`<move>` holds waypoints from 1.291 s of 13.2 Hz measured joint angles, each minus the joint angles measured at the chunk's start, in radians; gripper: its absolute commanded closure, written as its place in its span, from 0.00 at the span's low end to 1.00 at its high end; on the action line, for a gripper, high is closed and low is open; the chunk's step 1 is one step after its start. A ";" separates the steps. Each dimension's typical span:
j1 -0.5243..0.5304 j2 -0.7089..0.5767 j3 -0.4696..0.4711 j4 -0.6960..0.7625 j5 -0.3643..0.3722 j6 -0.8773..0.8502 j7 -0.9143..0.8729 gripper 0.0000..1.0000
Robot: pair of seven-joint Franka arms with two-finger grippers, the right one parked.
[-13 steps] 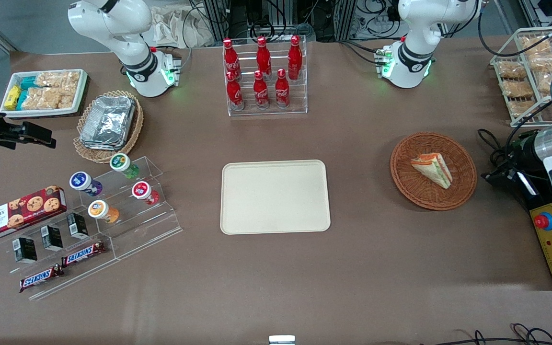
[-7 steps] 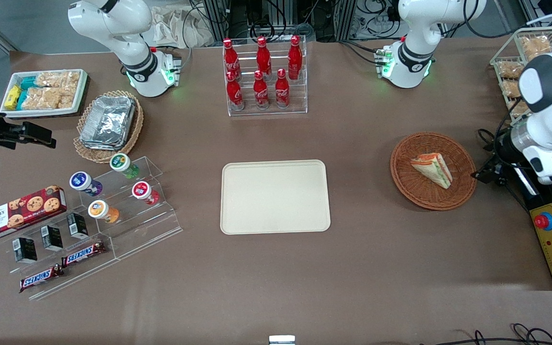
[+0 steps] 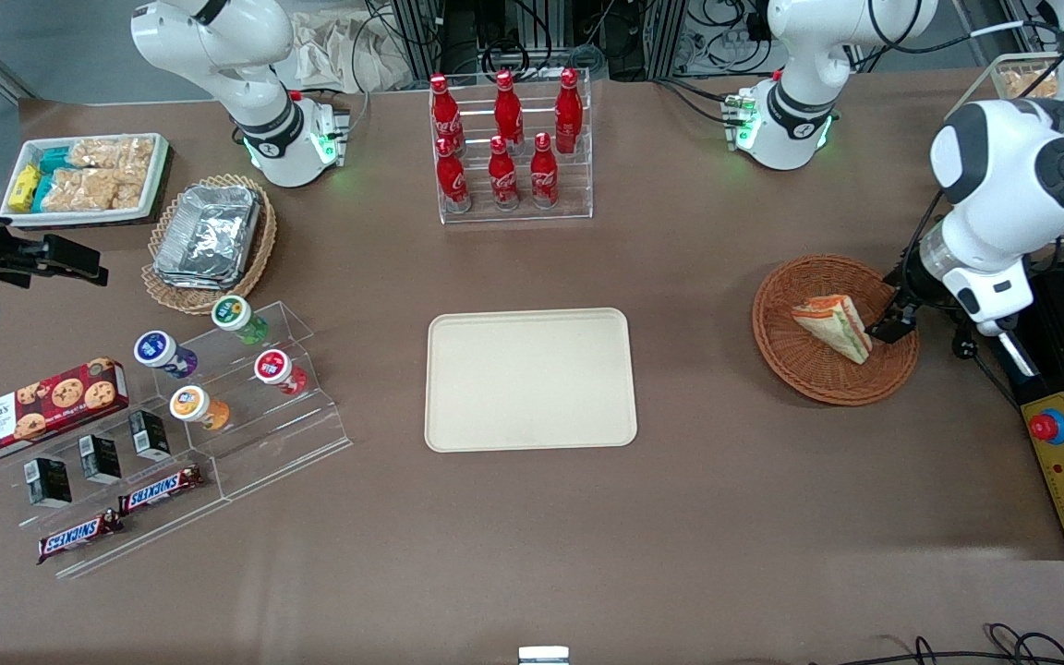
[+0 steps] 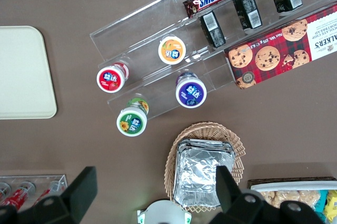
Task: Place sandwich from basket to tray
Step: 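Lower the left gripper and close it on the wrapped sandwich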
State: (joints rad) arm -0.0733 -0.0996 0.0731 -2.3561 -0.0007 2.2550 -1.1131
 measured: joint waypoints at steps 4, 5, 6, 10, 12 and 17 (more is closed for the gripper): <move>0.000 0.000 0.001 -0.097 0.000 0.107 -0.001 0.01; 0.000 0.000 0.001 -0.110 0.000 0.122 -0.001 0.01; 0.000 0.001 0.001 -0.124 0.000 0.141 -0.001 0.01; 0.000 0.013 0.001 -0.179 0.000 0.211 -0.001 0.01; 0.000 0.024 0.001 -0.199 0.000 0.253 0.003 0.01; 0.001 0.088 0.002 -0.236 0.000 0.352 0.018 0.02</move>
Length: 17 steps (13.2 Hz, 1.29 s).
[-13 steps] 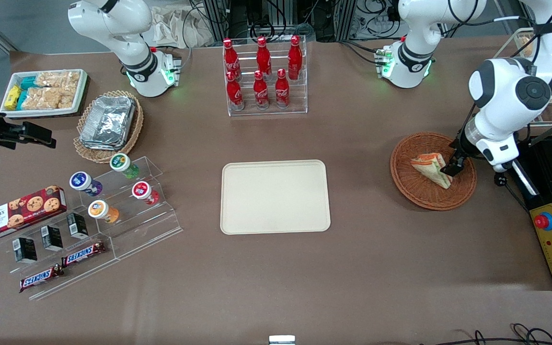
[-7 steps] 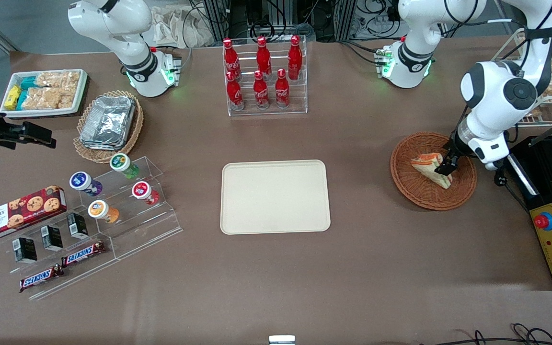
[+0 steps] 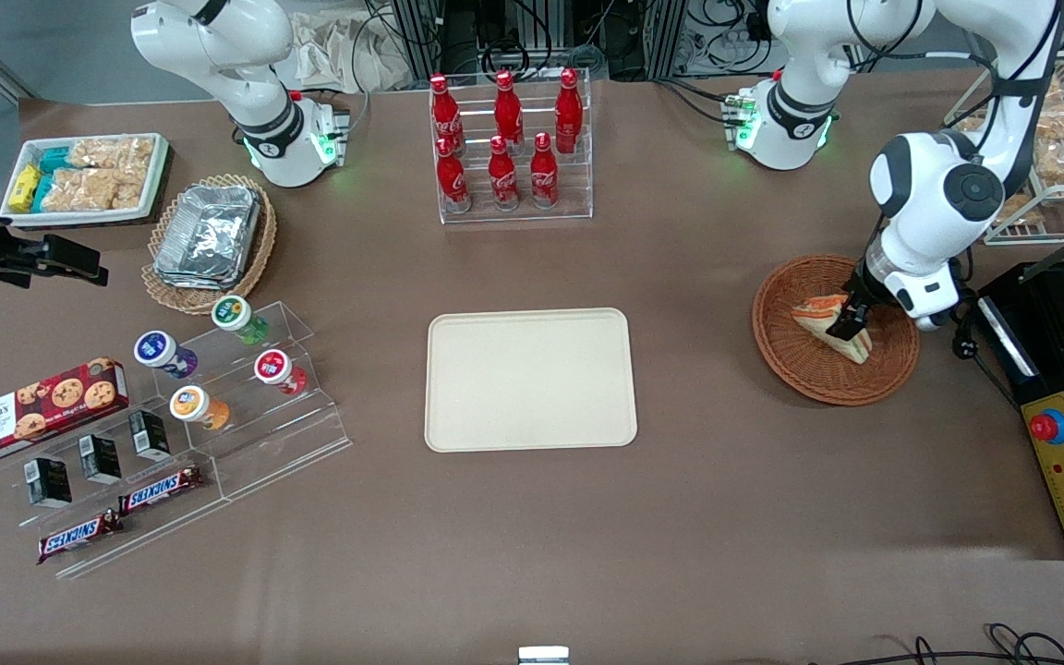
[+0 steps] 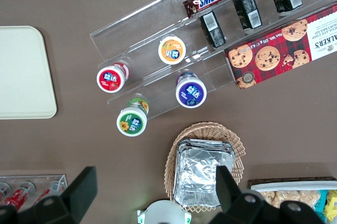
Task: Place sandwich from basket to tray
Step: 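Lower the left gripper and close it on the wrapped sandwich, then lift the sandwich with the left gripper and carry it toward the tray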
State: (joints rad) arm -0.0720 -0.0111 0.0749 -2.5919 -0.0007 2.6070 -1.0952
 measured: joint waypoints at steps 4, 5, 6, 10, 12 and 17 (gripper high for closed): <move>0.001 0.042 0.001 -0.020 0.000 0.064 0.013 0.65; 0.001 0.047 0.001 -0.021 0.000 0.067 0.014 0.94; 0.001 0.048 0.001 -0.021 0.000 0.069 0.015 1.00; 0.002 0.047 0.002 -0.020 0.000 0.071 0.015 1.00; 0.002 0.042 0.003 -0.019 0.000 0.071 0.015 1.00; 0.002 -0.060 0.003 -0.007 0.003 0.013 0.062 1.00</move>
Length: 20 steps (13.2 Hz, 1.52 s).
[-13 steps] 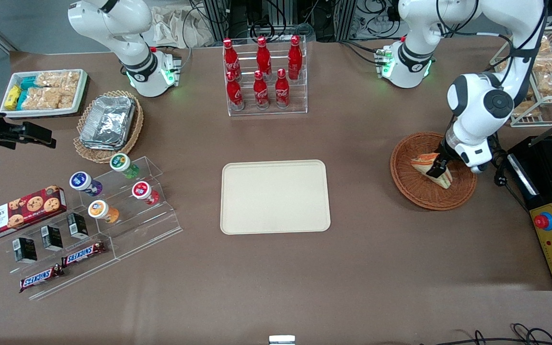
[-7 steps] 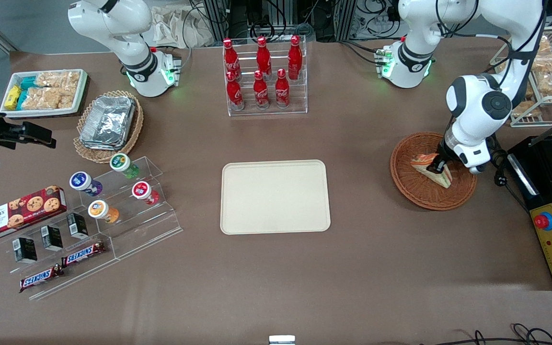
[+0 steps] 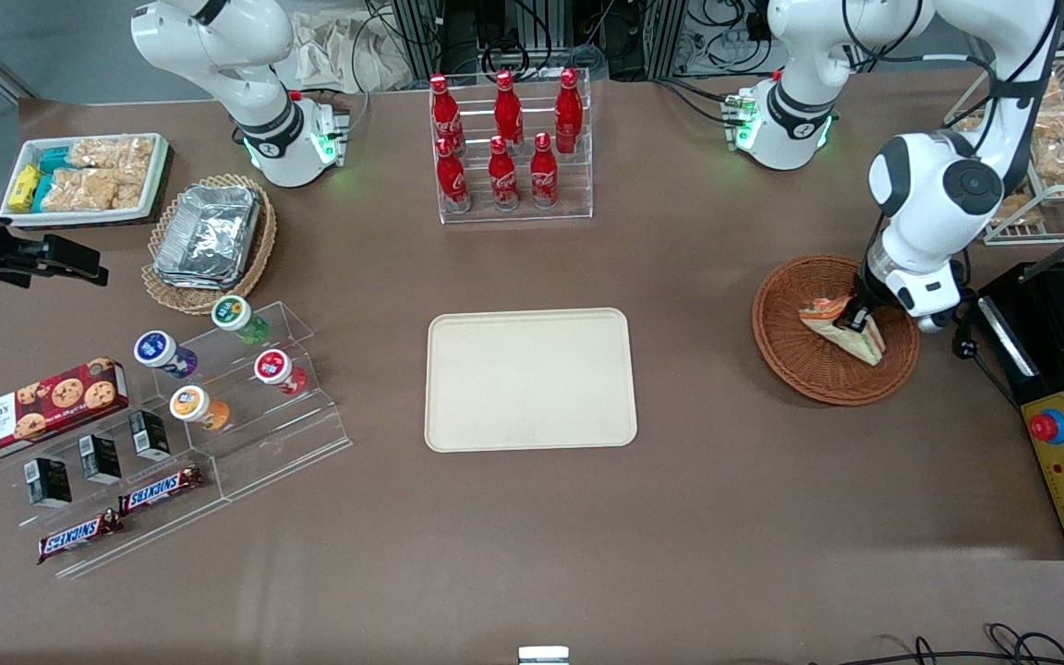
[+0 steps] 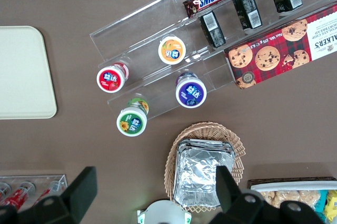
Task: Place sandwich from basket to tray
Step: 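Lift the sandwich with the left gripper and carry it toward the tray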
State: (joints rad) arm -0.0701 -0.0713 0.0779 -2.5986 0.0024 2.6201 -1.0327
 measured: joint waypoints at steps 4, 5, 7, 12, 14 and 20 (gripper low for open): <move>-0.003 -0.093 -0.020 0.091 0.009 -0.218 0.048 1.00; -0.004 -0.107 -0.037 0.126 0.009 -0.268 0.058 1.00; -0.005 -0.131 -0.064 0.210 0.009 -0.368 0.087 1.00; -0.026 -0.120 -0.107 0.588 0.007 -0.754 0.249 1.00; -0.074 -0.102 -0.121 0.633 0.005 -0.767 0.336 1.00; -0.269 0.050 -0.137 0.768 -0.039 -0.755 0.439 1.00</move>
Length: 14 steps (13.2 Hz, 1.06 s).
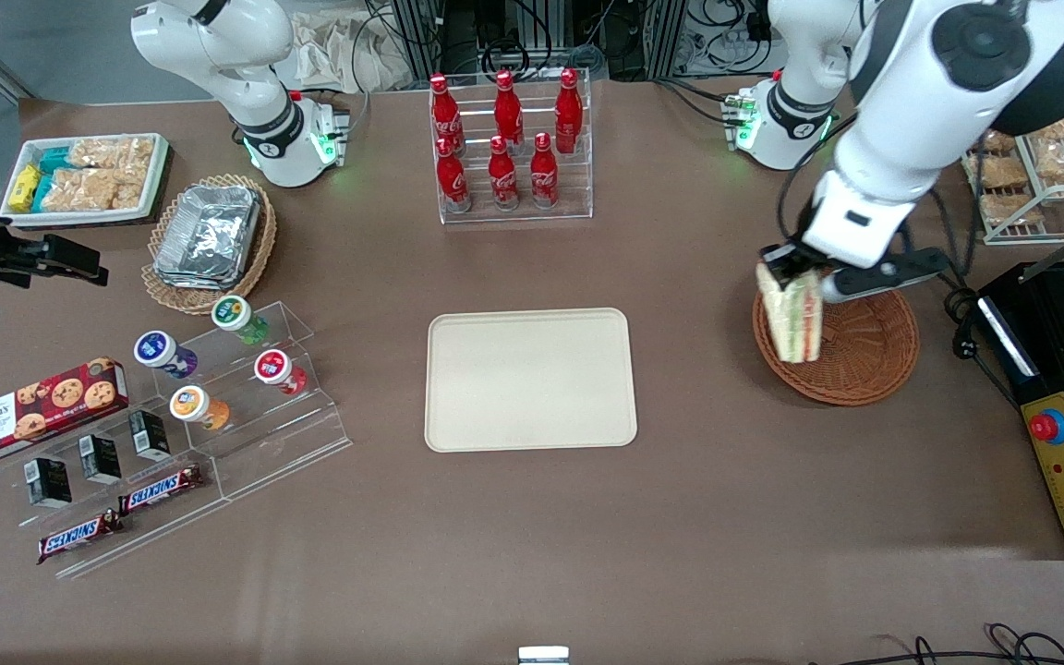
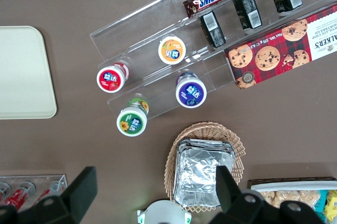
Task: Place sandwich from basket to tray
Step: 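Lift the sandwich with the left gripper and carry it toward the tray, then lower the sandwich onto the beige tray and open the left gripper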
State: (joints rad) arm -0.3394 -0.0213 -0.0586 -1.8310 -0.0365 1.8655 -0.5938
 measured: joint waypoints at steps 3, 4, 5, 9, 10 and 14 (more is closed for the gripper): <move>-0.091 0.146 -0.005 0.082 0.000 0.090 0.007 1.00; -0.114 0.184 -0.006 0.090 0.000 0.128 0.007 1.00; -0.134 0.217 -0.007 0.093 0.000 0.164 0.007 1.00; -0.164 0.343 -0.006 0.095 0.012 0.271 0.007 1.00; -0.166 0.375 -0.006 0.095 0.024 0.294 0.002 1.00; -0.195 0.498 -0.006 0.096 0.082 0.426 -0.086 1.00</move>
State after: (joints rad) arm -0.5342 0.4763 -0.0649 -1.7348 0.0453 2.2919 -0.6798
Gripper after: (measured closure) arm 0.793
